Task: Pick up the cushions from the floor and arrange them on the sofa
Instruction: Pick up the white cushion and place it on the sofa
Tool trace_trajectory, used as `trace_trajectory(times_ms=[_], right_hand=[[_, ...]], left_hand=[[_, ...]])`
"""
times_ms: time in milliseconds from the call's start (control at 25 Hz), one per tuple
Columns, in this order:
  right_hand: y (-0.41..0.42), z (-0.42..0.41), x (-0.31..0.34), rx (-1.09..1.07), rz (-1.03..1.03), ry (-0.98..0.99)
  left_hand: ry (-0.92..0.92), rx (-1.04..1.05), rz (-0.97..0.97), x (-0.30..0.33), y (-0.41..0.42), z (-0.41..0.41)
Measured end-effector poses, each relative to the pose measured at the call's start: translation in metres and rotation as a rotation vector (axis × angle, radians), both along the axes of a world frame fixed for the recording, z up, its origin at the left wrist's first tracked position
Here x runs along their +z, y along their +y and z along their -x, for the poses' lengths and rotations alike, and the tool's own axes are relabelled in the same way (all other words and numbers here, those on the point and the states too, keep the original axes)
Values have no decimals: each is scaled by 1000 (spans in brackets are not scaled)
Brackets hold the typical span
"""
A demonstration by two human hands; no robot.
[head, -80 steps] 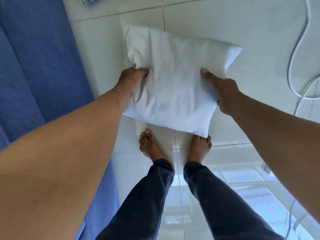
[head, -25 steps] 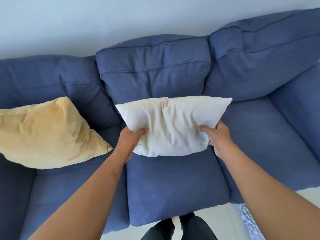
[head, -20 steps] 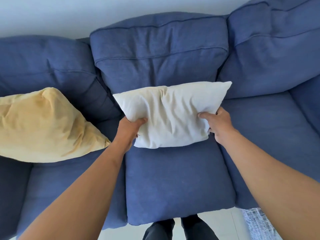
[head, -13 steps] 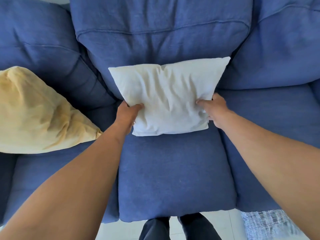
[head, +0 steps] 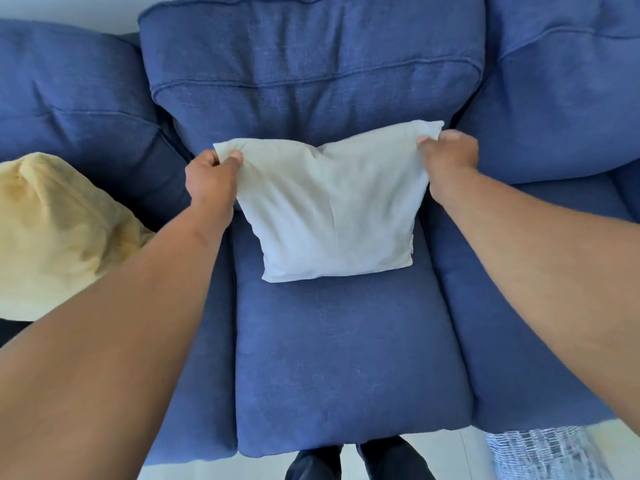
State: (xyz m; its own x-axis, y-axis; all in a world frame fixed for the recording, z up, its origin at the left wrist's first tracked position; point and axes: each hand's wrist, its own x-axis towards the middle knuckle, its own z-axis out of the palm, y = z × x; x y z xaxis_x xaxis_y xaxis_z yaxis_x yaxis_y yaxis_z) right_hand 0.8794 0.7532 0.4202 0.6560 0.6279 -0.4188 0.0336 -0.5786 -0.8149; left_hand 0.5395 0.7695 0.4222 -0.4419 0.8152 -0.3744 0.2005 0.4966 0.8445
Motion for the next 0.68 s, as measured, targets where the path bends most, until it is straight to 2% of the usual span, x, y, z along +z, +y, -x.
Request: trace_trajectory(times_ms=[120, 240, 320, 440, 560, 680], right_hand=[[-6, -9, 7, -19, 3, -40], [-33, 3, 13, 111, 22, -38], [-69, 11, 26, 215, 51, -126], [-136, 15, 47, 330, 113, -194], [-200, 13, 74, 347, 171, -245], [-261, -5, 96, 346, 205, -390]], left_hand=[[26, 21, -10, 3, -9, 4], [8, -9, 48, 16, -36, -3], [123, -38, 41, 31, -63, -4], [280, -228, 73, 49, -119, -15], [266, -396, 119, 57, -170, -40], [337, -683, 60, 67, -209, -81]])
